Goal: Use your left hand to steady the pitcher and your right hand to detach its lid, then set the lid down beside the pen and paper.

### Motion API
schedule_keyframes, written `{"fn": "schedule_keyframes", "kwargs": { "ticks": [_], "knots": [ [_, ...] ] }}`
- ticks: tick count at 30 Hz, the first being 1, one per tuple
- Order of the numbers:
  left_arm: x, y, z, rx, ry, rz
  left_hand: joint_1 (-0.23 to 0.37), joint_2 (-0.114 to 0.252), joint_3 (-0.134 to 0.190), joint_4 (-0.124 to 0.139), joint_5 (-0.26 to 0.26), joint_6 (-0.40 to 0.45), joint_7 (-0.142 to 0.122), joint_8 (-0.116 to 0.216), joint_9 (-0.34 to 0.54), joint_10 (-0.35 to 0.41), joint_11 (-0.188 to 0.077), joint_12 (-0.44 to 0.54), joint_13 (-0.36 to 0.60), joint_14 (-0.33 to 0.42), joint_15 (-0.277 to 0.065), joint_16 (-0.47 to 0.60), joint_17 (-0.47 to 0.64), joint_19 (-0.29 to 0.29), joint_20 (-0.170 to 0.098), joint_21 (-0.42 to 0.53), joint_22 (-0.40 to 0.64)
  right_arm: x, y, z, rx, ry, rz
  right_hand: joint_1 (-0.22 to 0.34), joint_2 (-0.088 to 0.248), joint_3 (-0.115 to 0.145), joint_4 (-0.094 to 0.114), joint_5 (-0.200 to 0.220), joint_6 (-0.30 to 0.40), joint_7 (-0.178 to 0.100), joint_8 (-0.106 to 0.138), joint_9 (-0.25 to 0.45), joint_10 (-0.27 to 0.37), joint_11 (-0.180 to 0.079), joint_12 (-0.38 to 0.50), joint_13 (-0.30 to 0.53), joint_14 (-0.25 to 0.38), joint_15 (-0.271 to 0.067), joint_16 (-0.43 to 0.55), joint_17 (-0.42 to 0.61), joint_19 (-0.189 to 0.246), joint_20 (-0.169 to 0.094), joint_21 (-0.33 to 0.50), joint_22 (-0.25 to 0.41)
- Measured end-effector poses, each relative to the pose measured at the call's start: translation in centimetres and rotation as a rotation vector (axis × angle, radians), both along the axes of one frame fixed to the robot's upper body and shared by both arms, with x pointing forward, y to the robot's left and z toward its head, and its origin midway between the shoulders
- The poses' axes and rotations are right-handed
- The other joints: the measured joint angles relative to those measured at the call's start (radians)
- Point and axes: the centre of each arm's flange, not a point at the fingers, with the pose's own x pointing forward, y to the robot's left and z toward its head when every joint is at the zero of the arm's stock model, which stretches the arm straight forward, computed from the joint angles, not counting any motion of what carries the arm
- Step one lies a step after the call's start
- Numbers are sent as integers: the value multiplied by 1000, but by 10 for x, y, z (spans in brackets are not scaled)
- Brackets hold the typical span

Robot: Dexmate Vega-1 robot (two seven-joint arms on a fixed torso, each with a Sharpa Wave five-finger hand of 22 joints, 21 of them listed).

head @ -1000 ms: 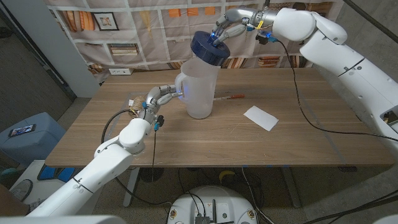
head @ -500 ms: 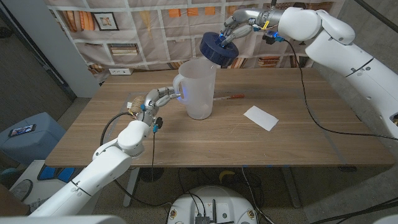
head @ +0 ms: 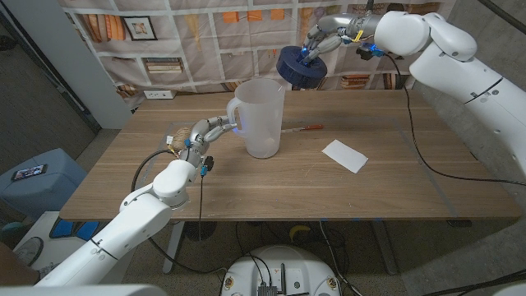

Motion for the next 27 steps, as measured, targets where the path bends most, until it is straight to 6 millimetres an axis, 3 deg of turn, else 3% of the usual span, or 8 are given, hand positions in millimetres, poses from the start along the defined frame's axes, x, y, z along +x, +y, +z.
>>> {"fn": "schedule_keyframes", "kwargs": {
  "ticks": [7, 27],
  "knots": [
    [0, 1, -2, 3, 8, -5, -7, -7, -16, -3, 0, -46, -2, -4, -5, -49, 2, 0, 0, -50, 9, 0, 5, -9, -1, 0, 0, 6, -6, -3, -10, 4, -50, 0, 0, 0, 0, -3, 0, 0, 0, 0, 0, 0, -8, 0, 0, 0, 0, 0, 0, 0, 0, 0],
    [-6, 3, -2, 19, 8, -23, -53, -21, -81, 1, 0, -192, -3, -4, -9, -236, 49, 0, 1, -242, 34, 4, 6, -55, 3, 0, 0, 35, -23, -23, -29, 49, -156, 0, 0, -1, -1, 1, 0, 0, -4, 0, 0, 0, -8, 0, 0, 0, 0, -3, 0, 0, 0, 0]
  ]
}}
